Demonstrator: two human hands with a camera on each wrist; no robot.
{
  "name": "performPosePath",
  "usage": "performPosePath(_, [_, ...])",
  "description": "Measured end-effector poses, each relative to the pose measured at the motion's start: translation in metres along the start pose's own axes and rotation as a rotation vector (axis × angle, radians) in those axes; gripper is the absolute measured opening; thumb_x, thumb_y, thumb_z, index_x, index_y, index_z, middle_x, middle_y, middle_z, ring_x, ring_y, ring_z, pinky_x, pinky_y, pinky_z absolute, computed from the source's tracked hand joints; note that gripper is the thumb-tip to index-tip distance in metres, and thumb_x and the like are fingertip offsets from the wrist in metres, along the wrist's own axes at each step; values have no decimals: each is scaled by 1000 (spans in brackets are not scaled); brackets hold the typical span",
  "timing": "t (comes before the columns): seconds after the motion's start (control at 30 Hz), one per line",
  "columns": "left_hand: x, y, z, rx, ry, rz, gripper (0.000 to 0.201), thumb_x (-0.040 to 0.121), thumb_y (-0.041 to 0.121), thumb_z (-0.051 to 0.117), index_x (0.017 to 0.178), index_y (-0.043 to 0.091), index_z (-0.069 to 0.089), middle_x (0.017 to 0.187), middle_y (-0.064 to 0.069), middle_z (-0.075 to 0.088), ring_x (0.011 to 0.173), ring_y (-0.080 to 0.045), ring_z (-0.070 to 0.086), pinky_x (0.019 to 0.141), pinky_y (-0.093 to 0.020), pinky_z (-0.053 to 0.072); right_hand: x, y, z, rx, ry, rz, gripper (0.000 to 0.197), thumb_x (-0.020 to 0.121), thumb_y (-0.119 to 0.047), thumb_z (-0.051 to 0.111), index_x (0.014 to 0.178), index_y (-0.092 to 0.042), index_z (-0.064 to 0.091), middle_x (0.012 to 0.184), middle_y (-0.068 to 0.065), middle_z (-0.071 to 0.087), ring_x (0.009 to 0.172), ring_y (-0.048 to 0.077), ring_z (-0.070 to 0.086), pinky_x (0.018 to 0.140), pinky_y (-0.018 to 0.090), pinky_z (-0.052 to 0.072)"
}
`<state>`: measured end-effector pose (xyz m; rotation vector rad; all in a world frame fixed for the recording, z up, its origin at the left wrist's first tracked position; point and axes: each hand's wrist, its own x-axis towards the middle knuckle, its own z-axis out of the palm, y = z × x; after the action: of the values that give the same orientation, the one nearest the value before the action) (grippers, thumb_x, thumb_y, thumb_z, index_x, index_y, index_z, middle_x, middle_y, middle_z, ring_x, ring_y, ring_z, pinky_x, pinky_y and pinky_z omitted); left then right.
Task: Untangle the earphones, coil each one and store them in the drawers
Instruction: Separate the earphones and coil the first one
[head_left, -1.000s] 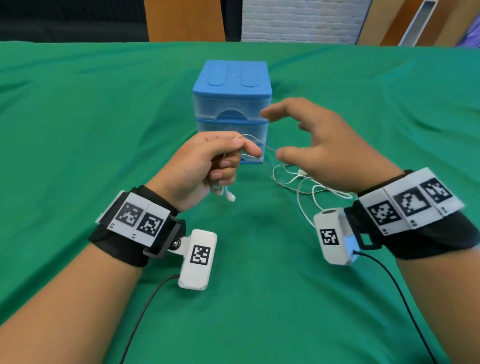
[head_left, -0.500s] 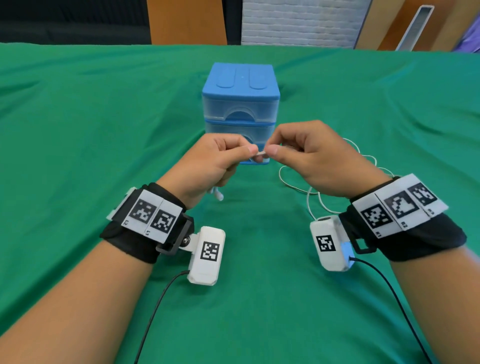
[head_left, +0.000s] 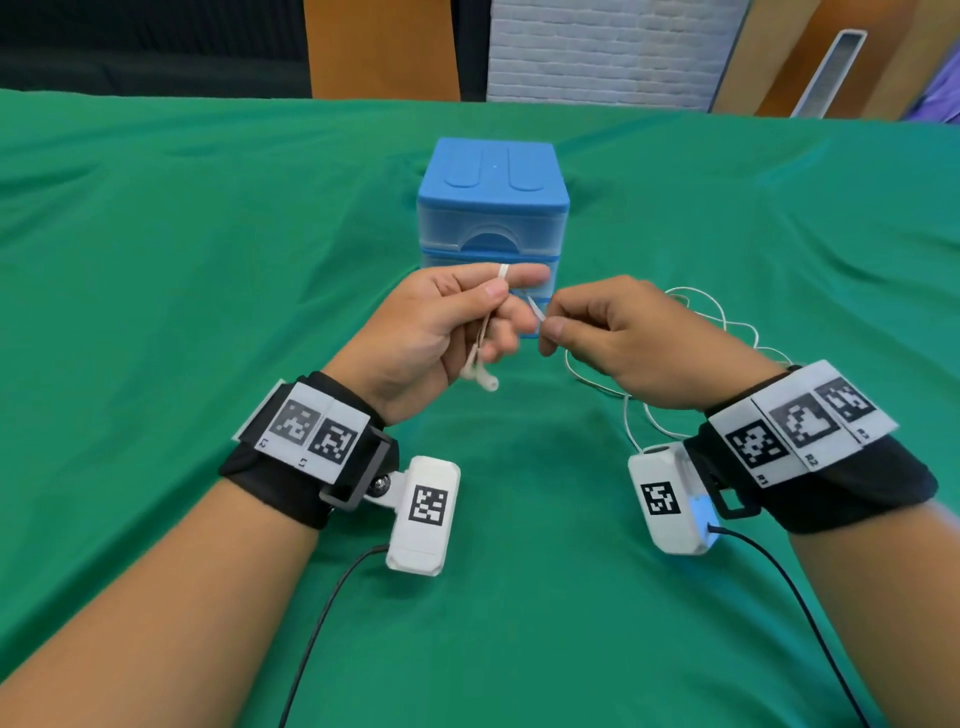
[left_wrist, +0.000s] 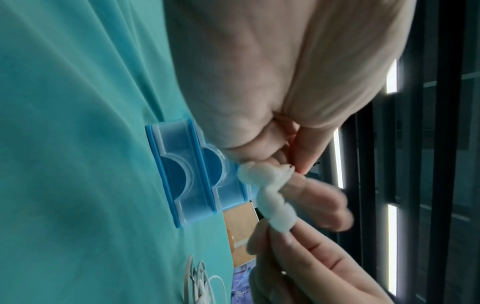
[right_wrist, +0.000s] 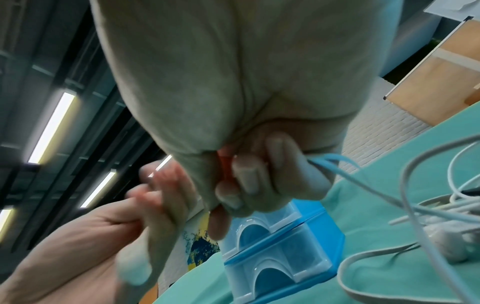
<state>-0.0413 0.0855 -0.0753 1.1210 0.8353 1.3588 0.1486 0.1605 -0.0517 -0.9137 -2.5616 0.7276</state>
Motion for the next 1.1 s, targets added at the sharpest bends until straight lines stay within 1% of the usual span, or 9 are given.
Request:
performPosePath(0.07, [0, -1, 3, -111, 31, 28, 33, 102, -2, 42, 133, -5, 53, 109, -17, 75, 92, -17, 75, 75, -19, 59, -1, -4, 2, -24, -52, -11, 24, 100, -28, 56, 80, -22, 69, 52, -5, 45, 46, 8, 36, 49, 24, 32])
performPosePath(0.13, [2, -2, 3, -175, 91, 77, 37, 100, -9, 43, 136, -8, 49, 124, -24, 68, 113, -24, 70, 90, -23, 57, -4, -9, 4, -22, -107, -27, 24, 100, -25, 55, 80, -22, 69, 54, -3, 47, 48, 9, 36, 50, 25, 32])
performPosePath(0.3, [6, -4, -2, -56, 184, 176, 57, 92, -21, 46, 147, -6, 38, 137, -20, 60, 128, -23, 60, 104, -27, 50, -11, -23, 1, -34, -217, -78, 25, 102, -24, 52, 83, -22, 68, 55, -2, 50, 47, 8, 37, 48, 19, 34])
performPosePath(0.47, [5, -4, 0, 189, 132, 164, 66, 93, -26, 41, 152, -2, 27, 149, -19, 48, 134, -18, 54, 108, -27, 46, -14, -33, -19, -4, -236, -110, 25, 101, -27, 54, 83, -20, 70, 53, -3, 51, 45, 8, 38, 47, 19, 34])
performPosePath(0.63, [-4, 4, 12, 442, -52, 72, 66, 92, -23, 35, 151, 5, 36, 131, -10, 66, 109, -14, 69, 68, -22, 53, -5, -40, -61, -30, -126, -161, 26, 98, -27, 59, 78, -15, 70, 47, -10, 42, 43, 5, 31, 44, 17, 29])
performPosePath(0.73, [-6, 10, 17, 463, -112, 100, 71, 77, -12, 38, 143, 10, 50, 111, -9, 75, 81, -18, 70, 64, -32, 44, 6, -34, -77, -98, -87, -159, 26, 96, -33, 60, 78, -17, 71, 48, -9, 41, 44, 7, 30, 44, 17, 27])
performPosePath(0.8, [-7, 11, 18, 422, -126, 101, 65, 74, -6, 38, 134, 9, 58, 97, -11, 77, 65, -19, 61, 58, -29, 37, 10, -30, -76, -94, -86, -168, 25, 96, -33, 61, 79, -17, 72, 48, -10, 41, 46, 7, 30, 45, 17, 26])
performPosePath(0.97, [-3, 6, 15, 340, -23, 40, 34, 101, 17, 47, 118, -6, 64, 62, -5, 62, 50, -13, 44, 55, -41, 17, 19, -17, -59, -23, -9, -178, 26, 97, -30, 62, 78, -15, 71, 50, -9, 36, 48, 7, 26, 45, 20, 24])
performPosePath(1.1, [-6, 5, 17, 321, -21, 37, 29, 106, 12, 43, 109, -6, 65, 66, -5, 67, 54, -14, 59, 50, -25, 35, 26, -7, -44, 43, 74, -182, 27, 97, -27, 64, 75, -11, 65, 57, -3, 40, 54, 9, 29, 50, 26, 27])
